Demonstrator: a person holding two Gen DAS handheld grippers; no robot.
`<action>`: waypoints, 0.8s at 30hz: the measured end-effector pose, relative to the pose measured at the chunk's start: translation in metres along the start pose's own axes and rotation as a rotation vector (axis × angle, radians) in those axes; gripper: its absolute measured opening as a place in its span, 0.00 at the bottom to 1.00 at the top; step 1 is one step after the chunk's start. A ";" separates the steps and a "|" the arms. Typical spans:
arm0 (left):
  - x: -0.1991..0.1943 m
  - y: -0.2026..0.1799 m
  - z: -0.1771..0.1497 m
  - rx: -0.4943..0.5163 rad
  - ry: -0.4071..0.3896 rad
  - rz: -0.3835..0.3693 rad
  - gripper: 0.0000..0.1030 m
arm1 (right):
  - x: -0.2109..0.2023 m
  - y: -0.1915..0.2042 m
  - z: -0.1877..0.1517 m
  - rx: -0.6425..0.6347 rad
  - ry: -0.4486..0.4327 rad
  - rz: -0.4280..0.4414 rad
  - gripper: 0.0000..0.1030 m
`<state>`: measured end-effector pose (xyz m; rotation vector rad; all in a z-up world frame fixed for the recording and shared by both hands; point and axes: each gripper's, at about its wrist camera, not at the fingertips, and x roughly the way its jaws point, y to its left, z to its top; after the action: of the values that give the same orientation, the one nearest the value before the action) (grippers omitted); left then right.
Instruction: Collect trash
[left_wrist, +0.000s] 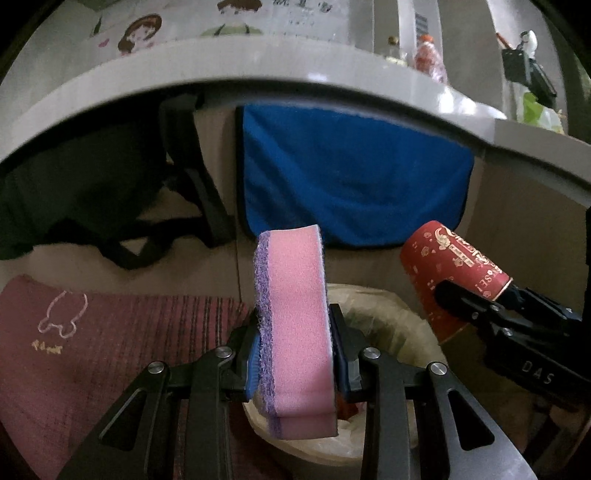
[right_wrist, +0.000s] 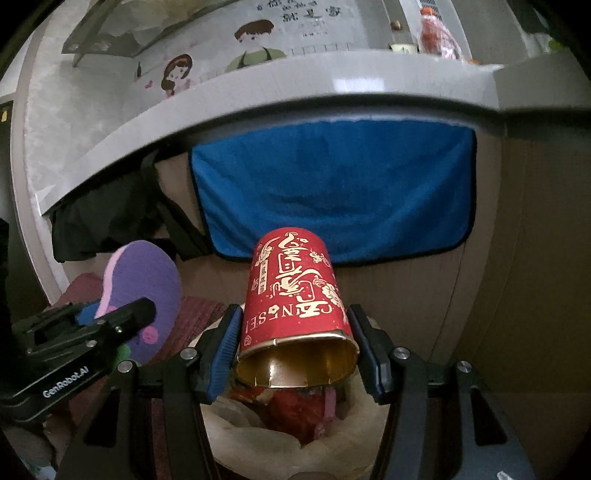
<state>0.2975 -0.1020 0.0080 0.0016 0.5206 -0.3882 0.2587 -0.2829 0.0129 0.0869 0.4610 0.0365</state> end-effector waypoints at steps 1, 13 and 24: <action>0.004 0.000 -0.001 -0.001 0.006 0.001 0.31 | 0.004 -0.001 -0.001 0.003 0.006 0.002 0.53; 0.043 0.015 -0.009 -0.064 0.079 -0.127 0.50 | 0.038 -0.011 -0.011 0.024 0.059 -0.023 0.59; 0.029 0.037 -0.015 -0.144 0.102 -0.100 0.60 | 0.038 -0.010 -0.023 0.046 0.125 -0.043 0.60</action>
<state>0.3266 -0.0761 -0.0225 -0.1440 0.6506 -0.4489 0.2824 -0.2895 -0.0249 0.1201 0.5886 -0.0110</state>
